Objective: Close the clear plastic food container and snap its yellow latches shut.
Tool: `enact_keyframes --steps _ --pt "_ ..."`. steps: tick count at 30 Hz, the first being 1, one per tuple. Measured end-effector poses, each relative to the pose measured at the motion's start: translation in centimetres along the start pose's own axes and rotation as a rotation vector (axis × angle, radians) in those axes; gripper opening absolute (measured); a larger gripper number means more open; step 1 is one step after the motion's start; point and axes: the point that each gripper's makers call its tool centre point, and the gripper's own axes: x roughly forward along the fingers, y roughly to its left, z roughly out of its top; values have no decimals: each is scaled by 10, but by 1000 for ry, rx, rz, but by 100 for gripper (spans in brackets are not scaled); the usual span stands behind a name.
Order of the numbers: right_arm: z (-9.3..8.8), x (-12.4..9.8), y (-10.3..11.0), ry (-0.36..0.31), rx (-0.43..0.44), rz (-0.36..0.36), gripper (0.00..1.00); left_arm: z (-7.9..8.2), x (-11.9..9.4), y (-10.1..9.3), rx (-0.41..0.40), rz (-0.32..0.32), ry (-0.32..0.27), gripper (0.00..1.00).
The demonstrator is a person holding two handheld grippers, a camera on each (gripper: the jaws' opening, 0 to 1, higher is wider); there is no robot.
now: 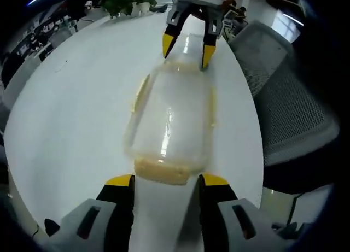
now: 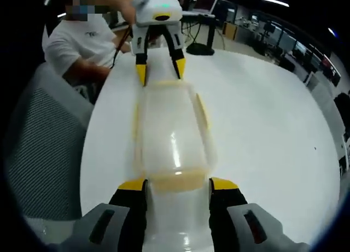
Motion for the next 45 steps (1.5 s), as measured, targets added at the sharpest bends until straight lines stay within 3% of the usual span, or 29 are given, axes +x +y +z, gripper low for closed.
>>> enact_keyframes --steps 11,14,17,32,45 --pt "-2 9 2 55 -43 23 45 4 4 2 88 -12 7 46" --pt "-5 11 3 82 -72 29 40 5 4 2 97 -15 6 46" --pt "-6 11 4 89 -89 26 40 5 4 1 115 -23 0 39" --pt "-6 12 4 113 -72 17 38 5 3 0 114 -29 -7 38" --pt "-4 8 9 103 -69 36 39 3 1 -6 94 -12 30 37"
